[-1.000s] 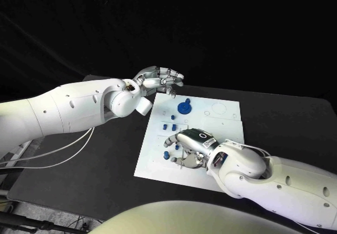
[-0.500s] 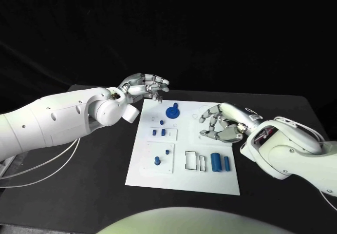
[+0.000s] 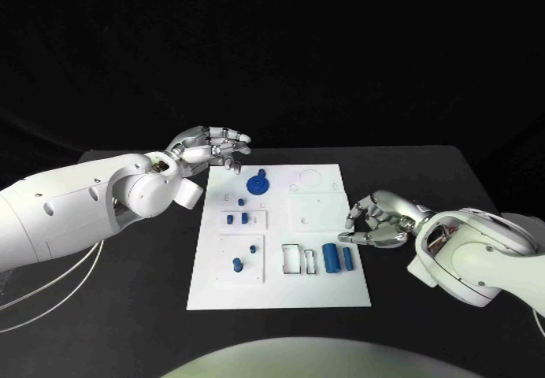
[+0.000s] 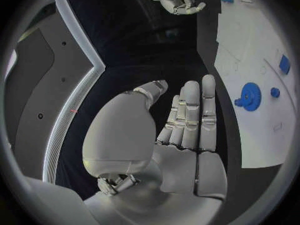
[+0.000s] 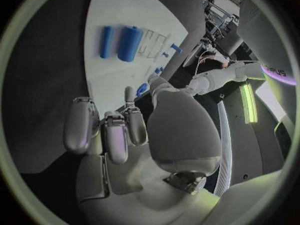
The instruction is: Assemble the parts on the task board
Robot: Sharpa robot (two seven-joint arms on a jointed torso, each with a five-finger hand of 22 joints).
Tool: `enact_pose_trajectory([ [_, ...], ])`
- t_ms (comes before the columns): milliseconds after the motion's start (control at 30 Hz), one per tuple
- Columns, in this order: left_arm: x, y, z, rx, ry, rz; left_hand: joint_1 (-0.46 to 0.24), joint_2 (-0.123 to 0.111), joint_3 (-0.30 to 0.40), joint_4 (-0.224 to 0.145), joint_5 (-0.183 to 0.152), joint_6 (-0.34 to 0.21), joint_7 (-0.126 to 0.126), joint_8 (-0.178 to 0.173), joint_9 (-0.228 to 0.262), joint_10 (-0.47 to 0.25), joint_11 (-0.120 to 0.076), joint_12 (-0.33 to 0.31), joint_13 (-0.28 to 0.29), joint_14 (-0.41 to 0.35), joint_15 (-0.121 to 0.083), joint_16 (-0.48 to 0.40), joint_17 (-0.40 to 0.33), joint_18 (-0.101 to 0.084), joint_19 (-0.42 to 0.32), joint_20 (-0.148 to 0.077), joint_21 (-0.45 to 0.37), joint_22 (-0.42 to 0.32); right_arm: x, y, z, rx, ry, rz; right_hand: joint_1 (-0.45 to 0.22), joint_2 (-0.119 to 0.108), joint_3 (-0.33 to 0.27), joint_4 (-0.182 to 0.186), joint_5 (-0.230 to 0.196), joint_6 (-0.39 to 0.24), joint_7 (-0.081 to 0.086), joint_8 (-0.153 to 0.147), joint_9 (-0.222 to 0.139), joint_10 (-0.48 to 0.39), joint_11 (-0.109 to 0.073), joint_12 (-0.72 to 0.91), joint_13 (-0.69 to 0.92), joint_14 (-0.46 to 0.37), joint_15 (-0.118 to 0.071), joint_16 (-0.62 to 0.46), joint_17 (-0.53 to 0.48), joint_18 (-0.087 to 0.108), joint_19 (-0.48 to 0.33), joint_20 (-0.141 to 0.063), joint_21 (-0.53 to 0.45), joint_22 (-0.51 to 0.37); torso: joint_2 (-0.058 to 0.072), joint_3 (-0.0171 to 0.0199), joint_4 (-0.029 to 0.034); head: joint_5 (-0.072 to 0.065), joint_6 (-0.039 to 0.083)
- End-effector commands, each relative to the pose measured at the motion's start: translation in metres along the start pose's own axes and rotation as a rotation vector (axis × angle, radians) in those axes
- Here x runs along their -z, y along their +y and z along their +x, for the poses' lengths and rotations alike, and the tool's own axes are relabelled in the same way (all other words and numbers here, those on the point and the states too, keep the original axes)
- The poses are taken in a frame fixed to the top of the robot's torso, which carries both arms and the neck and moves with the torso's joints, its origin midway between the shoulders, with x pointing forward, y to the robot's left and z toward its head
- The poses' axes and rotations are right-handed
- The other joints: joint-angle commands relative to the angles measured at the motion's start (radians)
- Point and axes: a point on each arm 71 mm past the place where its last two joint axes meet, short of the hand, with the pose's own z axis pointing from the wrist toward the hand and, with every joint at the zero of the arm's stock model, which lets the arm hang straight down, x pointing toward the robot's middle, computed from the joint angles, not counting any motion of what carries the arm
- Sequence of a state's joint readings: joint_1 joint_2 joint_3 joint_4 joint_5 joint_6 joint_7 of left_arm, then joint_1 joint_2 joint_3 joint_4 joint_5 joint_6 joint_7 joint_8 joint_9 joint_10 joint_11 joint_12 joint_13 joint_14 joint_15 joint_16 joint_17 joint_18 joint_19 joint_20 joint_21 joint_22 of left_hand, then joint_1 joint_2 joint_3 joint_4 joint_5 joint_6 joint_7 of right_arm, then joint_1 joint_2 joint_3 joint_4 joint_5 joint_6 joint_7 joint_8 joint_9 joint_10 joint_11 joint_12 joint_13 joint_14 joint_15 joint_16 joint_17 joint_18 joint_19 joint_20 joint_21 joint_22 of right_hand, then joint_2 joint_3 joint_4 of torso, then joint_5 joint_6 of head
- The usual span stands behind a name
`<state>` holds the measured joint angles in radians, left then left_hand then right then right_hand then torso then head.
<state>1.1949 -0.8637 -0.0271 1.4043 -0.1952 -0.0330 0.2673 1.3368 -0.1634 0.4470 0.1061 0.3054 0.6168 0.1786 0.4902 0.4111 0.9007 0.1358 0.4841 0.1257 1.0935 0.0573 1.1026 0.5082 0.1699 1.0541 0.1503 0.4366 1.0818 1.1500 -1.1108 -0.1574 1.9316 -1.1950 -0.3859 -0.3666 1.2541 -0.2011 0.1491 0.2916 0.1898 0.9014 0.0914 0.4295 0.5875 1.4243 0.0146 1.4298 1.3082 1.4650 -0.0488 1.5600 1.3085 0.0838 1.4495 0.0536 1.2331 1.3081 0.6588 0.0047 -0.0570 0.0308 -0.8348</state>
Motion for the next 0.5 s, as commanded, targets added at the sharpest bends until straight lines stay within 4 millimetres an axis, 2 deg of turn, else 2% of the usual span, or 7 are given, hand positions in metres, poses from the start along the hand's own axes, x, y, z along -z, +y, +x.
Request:
enact_pose_trajectory([
  [33,0.001,-0.001,0.004,0.011,0.018,0.015,-0.011,0.002,-0.001,-0.002,-0.001,-0.006,0.029,0.004,0.001,-0.007,0.0,0.004,-0.001,-0.009,0.001,0.003,-0.002,0.007,0.0,0.007,-0.005,0.0,0.003,-0.009,0.009,0.022,0.047,0.113,-0.009,0.011,-0.015,0.001,0.01,-0.012,-0.001,-0.001,0.009,0.012,0.0,0.009,0.043,0.103,-0.003,0.007,0.251,-0.013,0.009,0.001,0.01,0.094,0.001,-0.0002,-0.0004,-0.011,-0.003],
  [233,0.002,-0.001,0.003,0.011,0.016,0.015,-0.01,0.002,-0.001,-0.002,-0.001,-0.007,0.029,0.005,0.001,-0.007,0.0,0.004,-0.001,-0.01,0.001,0.003,-0.002,0.007,0.0,0.007,-0.005,0.0,0.005,-0.009,0.022,0.029,0.054,0.138,-0.024,0.015,-0.038,0.002,0.014,-0.028,0.003,-0.01,0.013,0.006,0.003,0.005,0.038,0.104,0.0,0.008,0.254,-0.014,0.01,0.003,0.013,0.098,0.002,-0.0007,0.0015,-0.01,-0.009],
  [500,0.003,-0.001,0.003,0.012,0.018,0.015,-0.01,0.002,-0.001,-0.002,-0.001,-0.007,0.029,0.005,0.001,-0.007,0.0,0.004,-0.001,-0.01,0.001,0.003,-0.002,0.007,0.0,0.007,-0.005,0.0,0.002,-0.004,0.033,0.028,0.061,0.122,-0.025,0.018,-0.04,0.002,0.016,-0.03,0.004,-0.013,0.012,0.005,0.004,0.005,0.039,0.103,0.0,0.008,0.251,-0.014,0.009,0.003,0.011,0.097,0.002,-0.0016,0.0039,-0.002,-0.017],
])
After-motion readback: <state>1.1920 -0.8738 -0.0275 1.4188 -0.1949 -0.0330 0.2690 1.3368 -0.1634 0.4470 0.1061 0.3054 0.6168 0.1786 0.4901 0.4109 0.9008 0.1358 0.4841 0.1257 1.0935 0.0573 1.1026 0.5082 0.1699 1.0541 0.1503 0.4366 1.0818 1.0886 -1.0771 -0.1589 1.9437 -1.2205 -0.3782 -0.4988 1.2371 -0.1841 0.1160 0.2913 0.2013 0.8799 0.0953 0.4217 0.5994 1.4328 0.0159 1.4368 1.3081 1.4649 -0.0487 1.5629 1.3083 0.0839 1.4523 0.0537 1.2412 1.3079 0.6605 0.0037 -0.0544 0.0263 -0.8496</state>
